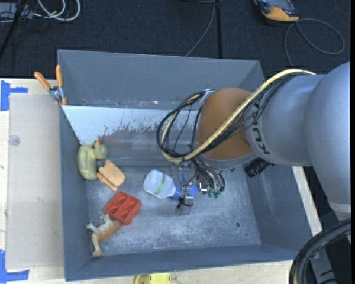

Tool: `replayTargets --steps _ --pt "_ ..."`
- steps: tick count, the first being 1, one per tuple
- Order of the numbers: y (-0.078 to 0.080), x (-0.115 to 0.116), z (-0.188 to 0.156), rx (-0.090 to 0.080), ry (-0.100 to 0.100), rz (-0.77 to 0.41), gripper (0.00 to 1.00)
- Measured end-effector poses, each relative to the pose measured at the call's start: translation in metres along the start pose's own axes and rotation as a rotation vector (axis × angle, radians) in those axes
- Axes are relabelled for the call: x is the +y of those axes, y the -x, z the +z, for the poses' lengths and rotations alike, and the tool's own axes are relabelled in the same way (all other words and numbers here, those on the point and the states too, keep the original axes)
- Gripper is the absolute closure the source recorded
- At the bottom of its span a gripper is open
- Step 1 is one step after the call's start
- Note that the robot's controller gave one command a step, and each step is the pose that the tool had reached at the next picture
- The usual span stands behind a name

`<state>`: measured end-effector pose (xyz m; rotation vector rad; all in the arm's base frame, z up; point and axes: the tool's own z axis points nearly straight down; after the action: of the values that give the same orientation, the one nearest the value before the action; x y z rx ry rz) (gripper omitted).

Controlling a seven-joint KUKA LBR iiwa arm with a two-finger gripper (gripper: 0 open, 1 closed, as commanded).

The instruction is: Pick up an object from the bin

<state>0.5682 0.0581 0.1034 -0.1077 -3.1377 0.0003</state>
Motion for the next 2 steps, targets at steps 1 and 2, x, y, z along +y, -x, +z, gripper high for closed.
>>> replayTargets --steps 1,2 --pt "0.004 0.02 0.019 0.004 0.001 -0.168 0.0" --pt "-0.007 0.041 0.034 0.002 0.0 0.232 1.0"
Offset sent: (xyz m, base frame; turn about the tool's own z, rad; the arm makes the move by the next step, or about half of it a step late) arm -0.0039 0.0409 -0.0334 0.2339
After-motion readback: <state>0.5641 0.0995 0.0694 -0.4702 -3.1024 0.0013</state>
